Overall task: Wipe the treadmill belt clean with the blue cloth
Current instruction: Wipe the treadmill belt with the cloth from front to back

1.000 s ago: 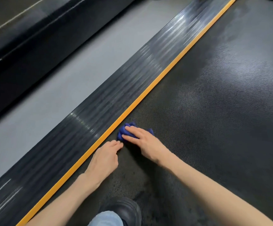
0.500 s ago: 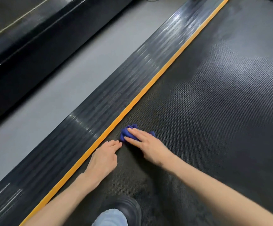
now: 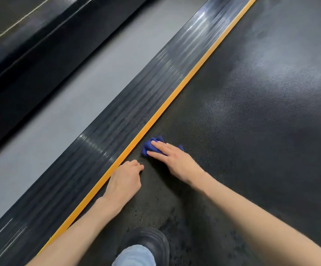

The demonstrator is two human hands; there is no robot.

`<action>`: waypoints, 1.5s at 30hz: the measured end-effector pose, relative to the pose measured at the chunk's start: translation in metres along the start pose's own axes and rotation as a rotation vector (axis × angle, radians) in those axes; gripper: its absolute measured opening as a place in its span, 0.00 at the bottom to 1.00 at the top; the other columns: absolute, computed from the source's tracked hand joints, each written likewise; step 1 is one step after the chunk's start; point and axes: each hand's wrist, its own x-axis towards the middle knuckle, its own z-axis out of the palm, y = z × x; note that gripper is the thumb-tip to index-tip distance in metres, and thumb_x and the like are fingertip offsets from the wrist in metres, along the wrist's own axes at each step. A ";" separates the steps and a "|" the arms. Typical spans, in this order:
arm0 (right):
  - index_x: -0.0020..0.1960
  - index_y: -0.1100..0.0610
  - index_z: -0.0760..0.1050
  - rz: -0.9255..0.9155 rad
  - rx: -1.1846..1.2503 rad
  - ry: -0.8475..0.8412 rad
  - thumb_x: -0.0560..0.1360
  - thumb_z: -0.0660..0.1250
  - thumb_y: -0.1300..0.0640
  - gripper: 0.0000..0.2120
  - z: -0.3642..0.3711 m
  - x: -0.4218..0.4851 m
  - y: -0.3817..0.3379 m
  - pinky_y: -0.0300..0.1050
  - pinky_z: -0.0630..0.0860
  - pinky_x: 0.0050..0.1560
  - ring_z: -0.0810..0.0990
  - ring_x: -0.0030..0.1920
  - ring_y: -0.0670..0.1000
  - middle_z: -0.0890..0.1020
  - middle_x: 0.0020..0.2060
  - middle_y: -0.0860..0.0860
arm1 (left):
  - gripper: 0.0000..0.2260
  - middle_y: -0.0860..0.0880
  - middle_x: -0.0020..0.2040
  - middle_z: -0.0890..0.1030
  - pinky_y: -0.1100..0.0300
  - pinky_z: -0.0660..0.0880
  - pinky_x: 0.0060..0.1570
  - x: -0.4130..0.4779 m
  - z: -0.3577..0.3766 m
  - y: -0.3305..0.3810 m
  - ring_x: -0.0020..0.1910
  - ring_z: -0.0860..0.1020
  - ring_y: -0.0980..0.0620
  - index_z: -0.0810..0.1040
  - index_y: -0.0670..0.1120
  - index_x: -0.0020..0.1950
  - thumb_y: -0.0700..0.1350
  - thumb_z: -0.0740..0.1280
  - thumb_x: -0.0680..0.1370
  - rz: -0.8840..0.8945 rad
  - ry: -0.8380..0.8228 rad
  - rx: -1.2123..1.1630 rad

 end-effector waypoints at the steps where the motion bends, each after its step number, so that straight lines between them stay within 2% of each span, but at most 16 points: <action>1: 0.72 0.51 0.64 0.046 -0.015 0.010 0.72 0.61 0.71 0.31 -0.009 -0.001 0.016 0.48 0.57 0.71 0.61 0.72 0.55 0.60 0.74 0.53 | 0.17 0.52 0.59 0.76 0.62 0.72 0.56 0.000 -0.001 0.002 0.57 0.74 0.54 0.73 0.49 0.67 0.41 0.58 0.79 0.023 0.010 0.013; 7: 0.71 0.55 0.65 0.627 0.041 0.322 0.69 0.58 0.77 0.34 -0.046 -0.033 0.080 0.50 0.48 0.75 0.57 0.74 0.57 0.61 0.73 0.55 | 0.14 0.54 0.58 0.76 0.64 0.75 0.49 0.002 -0.018 -0.011 0.56 0.76 0.55 0.79 0.48 0.59 0.37 0.60 0.77 0.145 0.048 -0.048; 9: 0.70 0.58 0.66 0.518 0.095 0.279 0.65 0.55 0.76 0.35 -0.032 -0.036 0.047 0.48 0.47 0.74 0.59 0.73 0.57 0.63 0.72 0.57 | 0.15 0.52 0.55 0.79 0.63 0.76 0.47 0.003 -0.018 -0.011 0.53 0.78 0.53 0.81 0.46 0.56 0.34 0.63 0.74 0.192 0.077 -0.063; 12: 0.71 0.56 0.64 0.125 0.094 0.006 0.64 0.51 0.68 0.35 0.004 -0.058 -0.018 0.49 0.47 0.74 0.58 0.73 0.54 0.63 0.72 0.55 | 0.15 0.51 0.49 0.82 0.61 0.77 0.44 0.007 -0.008 -0.001 0.46 0.80 0.51 0.83 0.46 0.48 0.31 0.69 0.67 0.288 0.091 -0.025; 15: 0.72 0.53 0.63 0.056 0.016 -0.002 0.66 0.55 0.69 0.34 -0.001 -0.092 -0.003 0.50 0.49 0.73 0.60 0.73 0.53 0.64 0.72 0.54 | 0.13 0.51 0.42 0.83 0.62 0.77 0.35 0.011 -0.002 0.011 0.38 0.81 0.51 0.84 0.46 0.39 0.30 0.72 0.62 0.324 0.136 0.011; 18: 0.70 0.55 0.66 0.378 -0.024 0.187 0.63 0.61 0.78 0.39 -0.034 -0.118 0.058 0.50 0.53 0.73 0.63 0.71 0.56 0.65 0.71 0.55 | 0.12 0.51 0.40 0.83 0.61 0.76 0.36 0.015 0.000 0.017 0.37 0.80 0.51 0.83 0.46 0.37 0.29 0.72 0.63 0.315 0.148 -0.005; 21: 0.70 0.55 0.66 0.809 -0.012 0.390 0.67 0.57 0.79 0.35 -0.068 -0.131 0.099 0.43 0.49 0.72 0.59 0.73 0.55 0.62 0.73 0.54 | 0.12 0.50 0.41 0.84 0.60 0.76 0.40 0.019 -0.002 0.022 0.38 0.80 0.51 0.84 0.46 0.40 0.30 0.71 0.64 0.332 0.166 -0.004; 23: 0.69 0.56 0.67 0.903 0.029 0.445 0.68 0.56 0.78 0.33 -0.056 -0.114 0.086 0.39 0.47 0.72 0.58 0.74 0.55 0.62 0.72 0.53 | 0.12 0.50 0.41 0.84 0.59 0.75 0.42 0.022 -0.004 0.026 0.39 0.80 0.51 0.84 0.46 0.41 0.30 0.71 0.65 0.337 0.177 -0.005; 27: 0.68 0.61 0.66 0.114 0.226 0.226 0.69 0.62 0.68 0.27 0.013 -0.095 -0.007 0.46 0.51 0.73 0.60 0.71 0.54 0.65 0.70 0.55 | 0.10 0.51 0.42 0.83 0.57 0.75 0.43 0.027 -0.002 0.029 0.40 0.80 0.50 0.83 0.46 0.41 0.32 0.70 0.67 0.306 0.198 0.013; 29: 0.70 0.56 0.65 -0.074 0.036 0.010 0.66 0.64 0.67 0.33 0.017 -0.107 -0.014 0.47 0.50 0.74 0.59 0.73 0.53 0.62 0.72 0.54 | 0.10 0.51 0.42 0.82 0.57 0.74 0.43 0.027 0.001 0.032 0.40 0.79 0.50 0.83 0.46 0.41 0.32 0.70 0.67 0.305 0.199 0.032; 32: 0.70 0.53 0.66 0.138 0.004 0.080 0.65 0.61 0.70 0.35 -0.013 -0.133 0.022 0.52 0.55 0.73 0.62 0.72 0.55 0.63 0.72 0.53 | 0.11 0.51 0.42 0.82 0.57 0.75 0.44 0.028 0.003 0.039 0.40 0.79 0.51 0.83 0.47 0.42 0.32 0.70 0.66 0.336 0.203 0.028; 34: 0.70 0.54 0.68 0.453 0.017 0.262 0.66 0.58 0.74 0.34 -0.039 -0.152 0.053 0.51 0.58 0.72 0.63 0.72 0.55 0.64 0.72 0.54 | 0.12 0.50 0.42 0.82 0.57 0.75 0.45 0.031 0.005 0.045 0.41 0.79 0.50 0.83 0.46 0.43 0.31 0.70 0.66 0.366 0.211 -0.007; 37: 0.70 0.55 0.66 0.938 0.013 0.479 0.68 0.57 0.78 0.34 -0.068 -0.185 0.087 0.43 0.52 0.70 0.59 0.73 0.55 0.62 0.73 0.54 | 0.13 0.50 0.40 0.81 0.58 0.75 0.40 0.036 0.010 0.058 0.39 0.79 0.49 0.82 0.46 0.43 0.29 0.66 0.68 0.424 0.214 -0.034; 39: 0.70 0.57 0.66 1.037 0.009 0.560 0.66 0.56 0.78 0.35 -0.062 -0.182 0.082 0.42 0.51 0.71 0.59 0.73 0.57 0.62 0.72 0.56 | 0.14 0.50 0.39 0.79 0.57 0.74 0.37 0.040 0.013 0.066 0.37 0.78 0.48 0.82 0.46 0.43 0.29 0.66 0.67 0.455 0.212 -0.026; 42: 0.69 0.57 0.68 0.703 0.070 0.388 0.63 0.57 0.76 0.36 -0.019 -0.160 0.031 0.50 0.55 0.73 0.61 0.72 0.56 0.64 0.71 0.56 | 0.13 0.49 0.40 0.79 0.56 0.74 0.37 0.048 0.014 0.080 0.38 0.78 0.47 0.82 0.45 0.44 0.30 0.66 0.68 0.482 0.219 -0.018; 45: 0.71 0.51 0.64 0.359 0.026 0.145 0.65 0.61 0.70 0.37 0.005 -0.170 -0.003 0.47 0.53 0.73 0.60 0.73 0.52 0.62 0.73 0.51 | 0.14 0.49 0.42 0.80 0.56 0.75 0.40 0.056 0.015 0.093 0.40 0.79 0.47 0.83 0.45 0.45 0.31 0.63 0.68 0.506 0.224 -0.002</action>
